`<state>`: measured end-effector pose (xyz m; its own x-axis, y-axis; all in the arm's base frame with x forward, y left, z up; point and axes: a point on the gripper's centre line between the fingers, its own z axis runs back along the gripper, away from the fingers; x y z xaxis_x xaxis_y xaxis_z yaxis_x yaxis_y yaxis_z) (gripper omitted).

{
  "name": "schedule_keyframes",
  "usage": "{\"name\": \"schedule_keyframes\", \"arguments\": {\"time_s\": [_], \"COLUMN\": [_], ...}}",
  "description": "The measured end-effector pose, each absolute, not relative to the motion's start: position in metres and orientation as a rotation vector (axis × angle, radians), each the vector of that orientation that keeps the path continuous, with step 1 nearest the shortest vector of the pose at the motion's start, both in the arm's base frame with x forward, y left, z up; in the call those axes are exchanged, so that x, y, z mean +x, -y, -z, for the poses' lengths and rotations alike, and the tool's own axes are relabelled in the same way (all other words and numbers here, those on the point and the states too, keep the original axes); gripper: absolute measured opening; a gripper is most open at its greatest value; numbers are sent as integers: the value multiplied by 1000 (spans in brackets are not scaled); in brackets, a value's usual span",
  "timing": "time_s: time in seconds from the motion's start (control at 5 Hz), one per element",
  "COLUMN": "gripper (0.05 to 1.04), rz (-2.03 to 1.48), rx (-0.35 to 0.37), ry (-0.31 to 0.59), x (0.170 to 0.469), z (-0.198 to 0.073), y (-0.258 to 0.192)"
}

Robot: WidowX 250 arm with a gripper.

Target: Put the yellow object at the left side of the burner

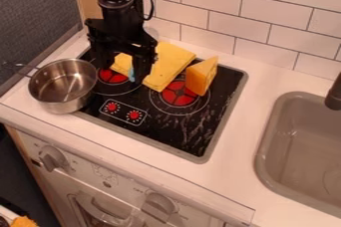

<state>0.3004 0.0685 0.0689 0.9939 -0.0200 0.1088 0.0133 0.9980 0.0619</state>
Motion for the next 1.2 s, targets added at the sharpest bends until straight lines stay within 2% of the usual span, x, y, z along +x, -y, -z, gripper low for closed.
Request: {"name": "schedule_keyframes", "arguments": {"time_s": [0.2, 0.8, 1.0, 1.2], "gripper": [1001, 1001, 1001, 1001], "rz": [10, 108, 101, 85], "rx": [54, -4, 9, 29], "ry": [83, 172, 103, 19], "x": [299, 353, 371, 382], "z": [-61, -97, -74, -39], "y": [-67, 12, 20, 18]}}
